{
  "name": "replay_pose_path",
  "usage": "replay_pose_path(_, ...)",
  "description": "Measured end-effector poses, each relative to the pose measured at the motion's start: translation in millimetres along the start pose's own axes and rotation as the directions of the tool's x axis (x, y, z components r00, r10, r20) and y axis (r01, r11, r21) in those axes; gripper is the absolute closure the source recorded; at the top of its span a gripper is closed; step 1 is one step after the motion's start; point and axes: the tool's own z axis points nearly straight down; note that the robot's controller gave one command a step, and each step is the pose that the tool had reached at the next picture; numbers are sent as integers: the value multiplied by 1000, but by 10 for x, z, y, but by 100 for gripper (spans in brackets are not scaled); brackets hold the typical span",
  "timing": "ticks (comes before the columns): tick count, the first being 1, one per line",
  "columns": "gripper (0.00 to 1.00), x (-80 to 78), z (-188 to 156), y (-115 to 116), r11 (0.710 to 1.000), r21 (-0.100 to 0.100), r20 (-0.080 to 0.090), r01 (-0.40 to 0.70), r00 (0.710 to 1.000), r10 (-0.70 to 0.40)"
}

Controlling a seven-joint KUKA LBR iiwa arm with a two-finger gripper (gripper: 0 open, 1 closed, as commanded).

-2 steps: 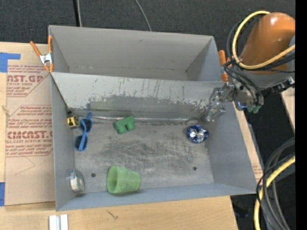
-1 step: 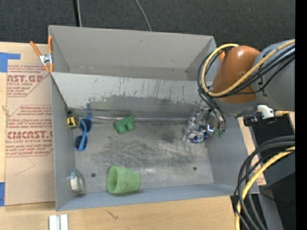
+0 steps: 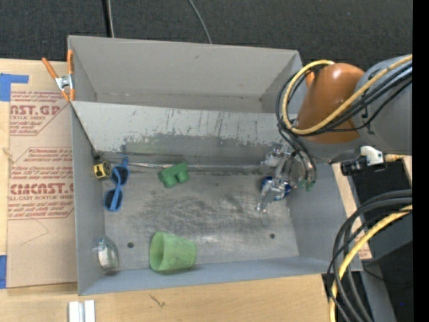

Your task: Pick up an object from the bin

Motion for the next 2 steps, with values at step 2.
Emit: replay_pose_path(2, 0, -111, 582, -415, 991, -5, 16, -137, 990, 137)
